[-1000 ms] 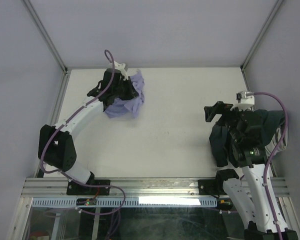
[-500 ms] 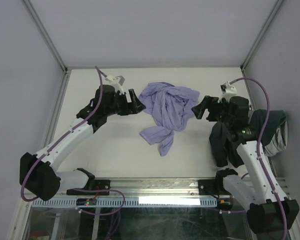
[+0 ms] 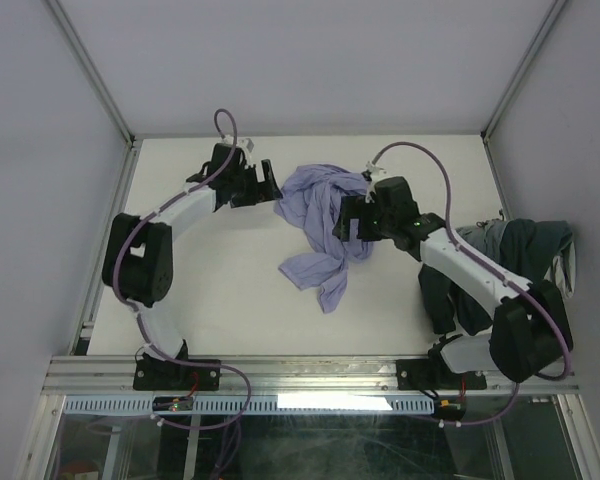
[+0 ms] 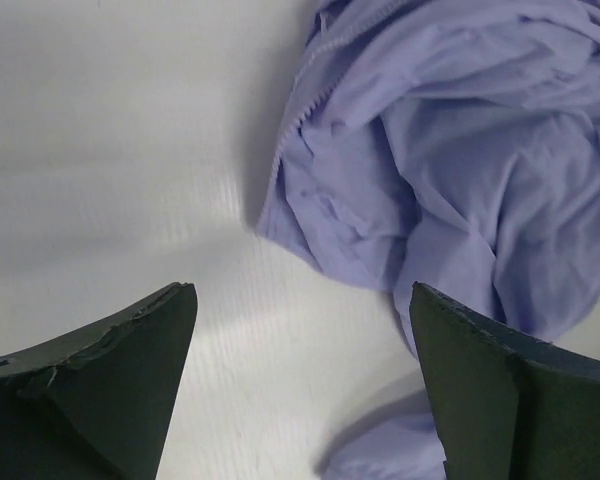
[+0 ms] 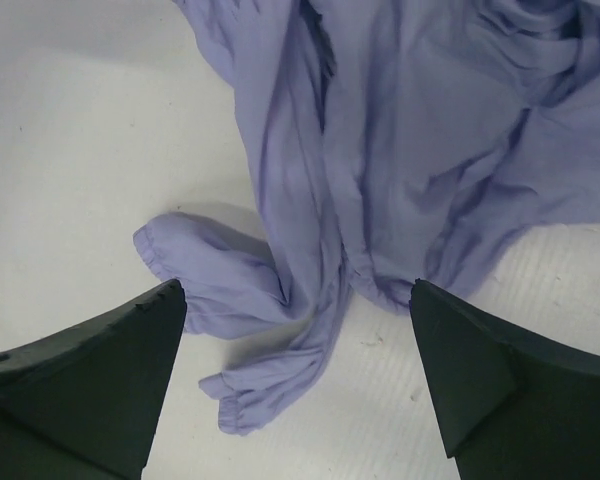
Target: Zip up the jacket
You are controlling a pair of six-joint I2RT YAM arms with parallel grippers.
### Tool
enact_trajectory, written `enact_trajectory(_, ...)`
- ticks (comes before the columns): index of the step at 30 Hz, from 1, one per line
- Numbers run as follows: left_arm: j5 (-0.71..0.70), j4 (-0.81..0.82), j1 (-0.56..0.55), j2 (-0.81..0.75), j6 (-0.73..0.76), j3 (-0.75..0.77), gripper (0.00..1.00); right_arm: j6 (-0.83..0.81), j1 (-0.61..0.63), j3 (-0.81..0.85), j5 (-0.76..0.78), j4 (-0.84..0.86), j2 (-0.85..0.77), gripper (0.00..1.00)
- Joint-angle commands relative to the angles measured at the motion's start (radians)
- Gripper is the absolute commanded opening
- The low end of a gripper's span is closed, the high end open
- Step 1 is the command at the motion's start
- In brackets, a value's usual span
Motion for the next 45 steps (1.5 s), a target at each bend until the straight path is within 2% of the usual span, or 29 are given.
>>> enact_trajectory(1, 0.01, -0.004, 0.003, 0.163, 0.124, 0.213, 0.9, 0.033, 0.122, 0.101, 0.209, 0.096, 0.105, 0.96)
enact_trajectory(6, 0.035, -0.039, 0.002, 0.316, 0.195, 0.378, 0.9, 0.059, 0.195, 0.172, 0.312, 0.128, 0.255, 0.9)
enact_trajectory(11, 0.151, -0.037, 0.0, 0.418, 0.209, 0.467, 0.85, 0.065, 0.217, 0.215, 0.371, 0.134, 0.383, 0.84)
enact_trajectory(14, 0.189, -0.038, -0.004, 0.462, 0.205, 0.498, 0.76, 0.061, 0.218, 0.227, 0.388, 0.13, 0.431, 0.8)
enact_trajectory(16, 0.218, -0.036, -0.008, 0.486, 0.197, 0.511, 0.62, 0.051, 0.217, 0.234, 0.405, 0.119, 0.449, 0.73)
enact_trajectory(18, 0.232, -0.031, -0.01, 0.498, 0.188, 0.514, 0.4, 0.032, 0.212, 0.233, 0.435, 0.116, 0.45, 0.63)
enact_trajectory(22, 0.202, -0.023, 0.006, 0.465, 0.167, 0.493, 0.0, -0.002, 0.152, 0.24, 0.454, 0.082, 0.421, 0.25)
enact_trajectory(25, 0.162, 0.007, 0.05, 0.359, 0.128, 0.453, 0.0, -0.037, 0.067, 0.257, 0.464, 0.054, 0.374, 0.0)
enact_trajectory(29, 0.131, -0.03, 0.139, 0.211, 0.109, 0.474, 0.0, -0.092, -0.061, 0.328, 0.445, 0.019, 0.306, 0.0)
enact_trajectory(32, 0.085, -0.122, 0.191, 0.109, 0.124, 0.559, 0.0, -0.126, -0.148, 0.43, 0.422, -0.008, 0.272, 0.0)
enact_trajectory(35, 0.03, -0.224, 0.198, 0.019, 0.163, 0.654, 0.0, -0.161, -0.195, 0.555, 0.364, -0.028, 0.262, 0.0)
enact_trajectory(38, 0.038, -0.266, 0.197, -0.091, 0.161, 0.661, 0.0, -0.197, -0.199, 0.646, 0.29, -0.041, 0.256, 0.0)
enact_trajectory(42, 0.077, -0.274, 0.192, -0.255, 0.127, 0.529, 0.0, -0.194, -0.199, 0.634, 0.238, -0.06, 0.235, 0.06)
enact_trajectory(45, 0.098, -0.303, 0.185, -0.384, 0.117, 0.396, 0.0, -0.192, -0.2, 0.552, 0.28, -0.081, 0.215, 0.13)
